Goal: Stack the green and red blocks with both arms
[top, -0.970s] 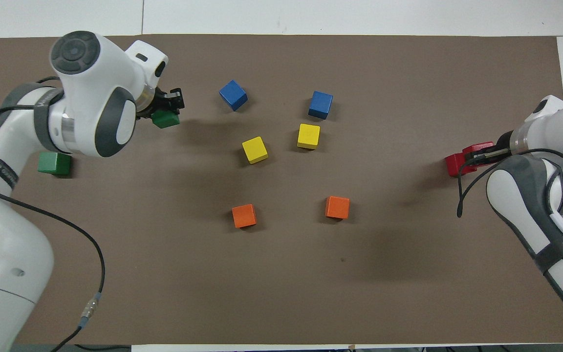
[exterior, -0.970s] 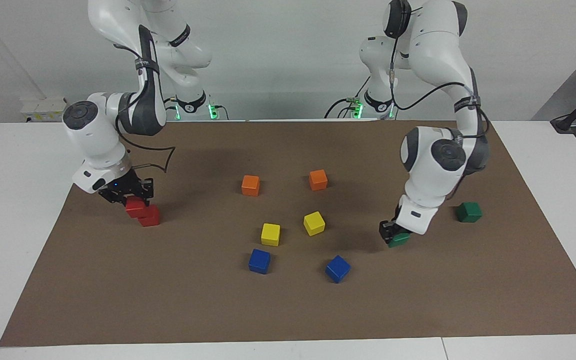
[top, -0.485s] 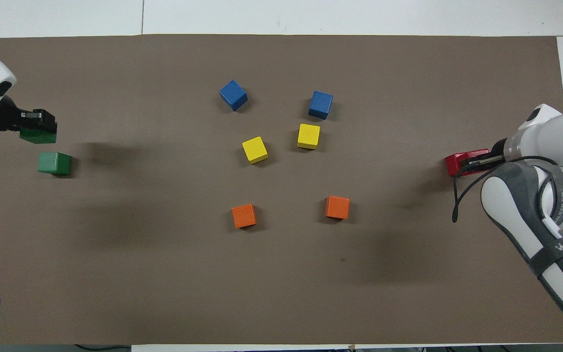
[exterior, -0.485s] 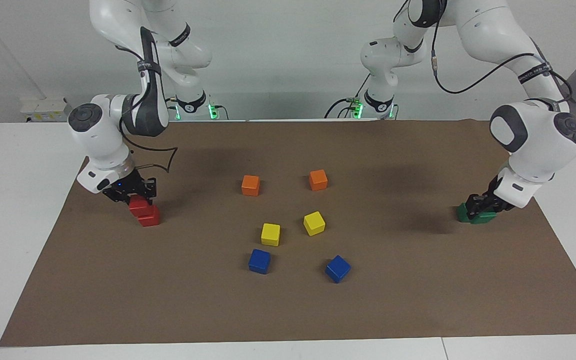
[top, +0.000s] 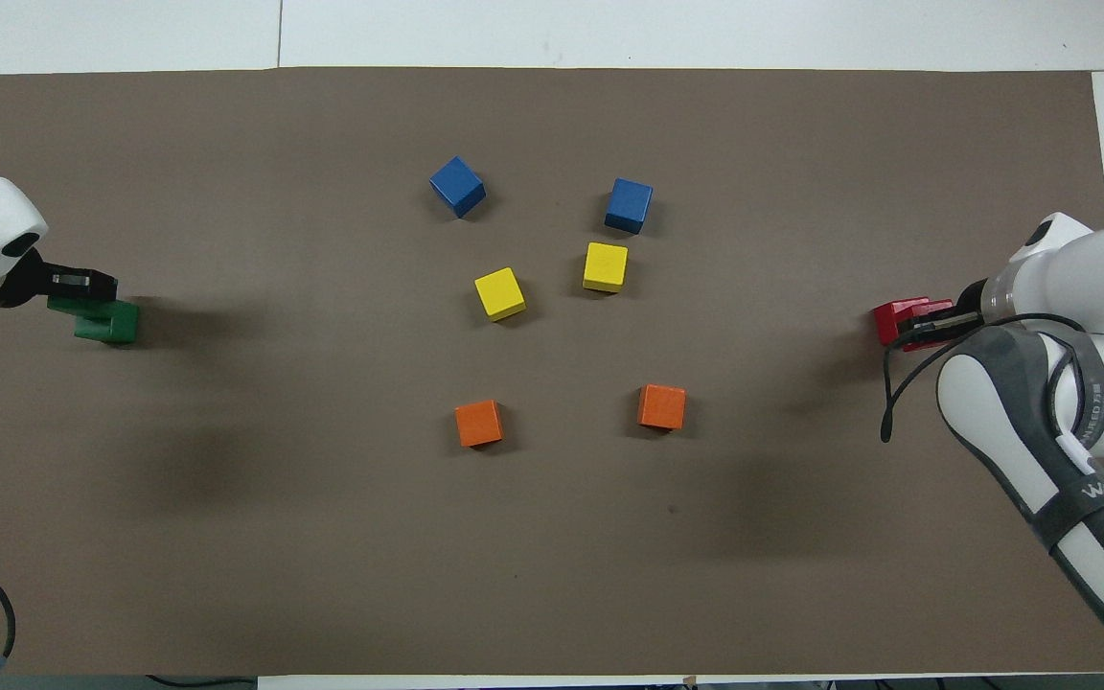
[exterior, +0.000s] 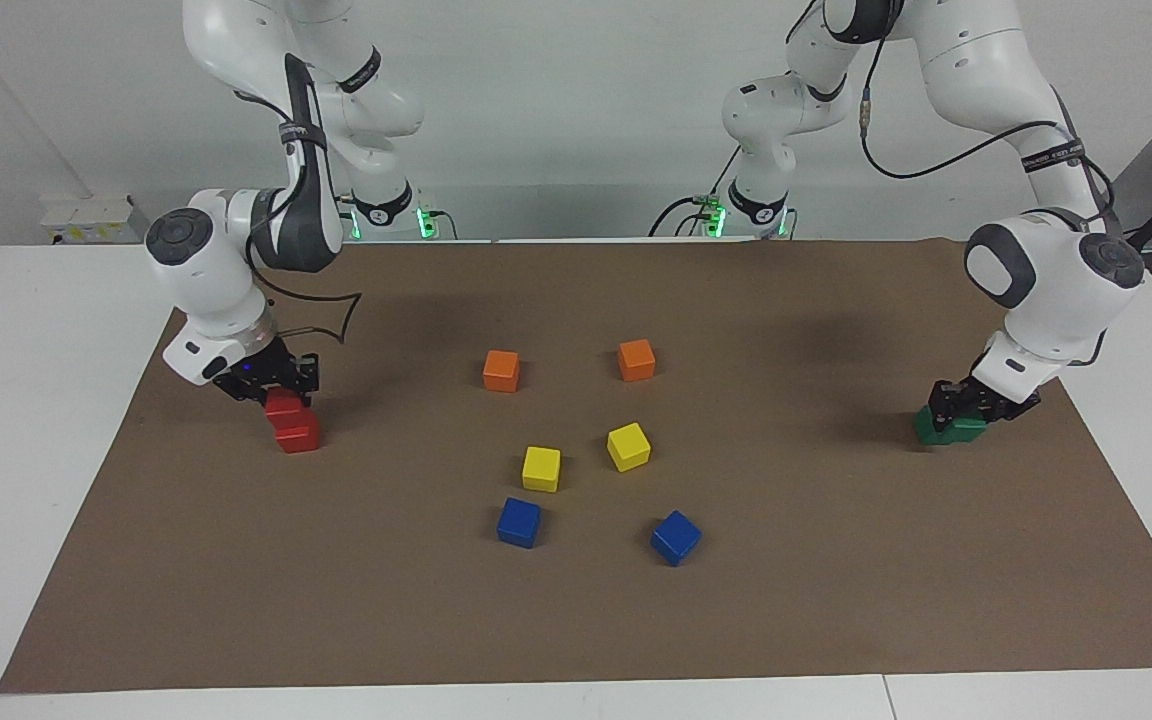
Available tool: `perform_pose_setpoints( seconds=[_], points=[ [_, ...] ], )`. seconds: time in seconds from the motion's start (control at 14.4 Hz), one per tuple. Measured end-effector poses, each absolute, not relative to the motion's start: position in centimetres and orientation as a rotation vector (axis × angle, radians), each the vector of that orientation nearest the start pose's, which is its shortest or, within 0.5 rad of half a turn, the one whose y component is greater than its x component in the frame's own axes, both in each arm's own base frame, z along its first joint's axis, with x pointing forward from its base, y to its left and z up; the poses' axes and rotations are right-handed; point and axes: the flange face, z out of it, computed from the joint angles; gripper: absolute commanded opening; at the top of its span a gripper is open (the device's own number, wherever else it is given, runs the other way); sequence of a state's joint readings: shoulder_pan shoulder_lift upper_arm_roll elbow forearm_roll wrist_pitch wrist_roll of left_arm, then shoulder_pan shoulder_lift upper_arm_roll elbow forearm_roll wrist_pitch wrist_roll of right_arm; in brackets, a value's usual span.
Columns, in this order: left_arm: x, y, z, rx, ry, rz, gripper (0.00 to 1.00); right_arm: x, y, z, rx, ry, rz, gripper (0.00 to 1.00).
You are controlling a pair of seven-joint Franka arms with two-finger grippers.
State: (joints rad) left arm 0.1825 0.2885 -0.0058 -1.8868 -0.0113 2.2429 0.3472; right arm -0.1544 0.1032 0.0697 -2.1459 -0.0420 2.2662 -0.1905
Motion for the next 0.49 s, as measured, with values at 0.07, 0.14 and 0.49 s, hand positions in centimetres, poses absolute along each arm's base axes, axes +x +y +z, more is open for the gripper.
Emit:
perform_pose_setpoints(
  seconds=[0.07,0.14,0.49],
  points=[
    [61.6,11.3,36.1,-3.121,0.266,-0.108,0.00,55.4,-4.8,35.8,-3.163,-0.209,-0.041,0.00],
    [61.5,11.6,36.2,-3.119,0.272,-0.109,0.00,55.5,-4.8,35.8,-3.165,-0.210,-0.063,0.00],
    [60.7,12.3,35.7,-3.118,0.269,-0.114,0.00,55.4,-4.8,35.4,-3.165,-0.211,-0.077,0.00]
  ],
)
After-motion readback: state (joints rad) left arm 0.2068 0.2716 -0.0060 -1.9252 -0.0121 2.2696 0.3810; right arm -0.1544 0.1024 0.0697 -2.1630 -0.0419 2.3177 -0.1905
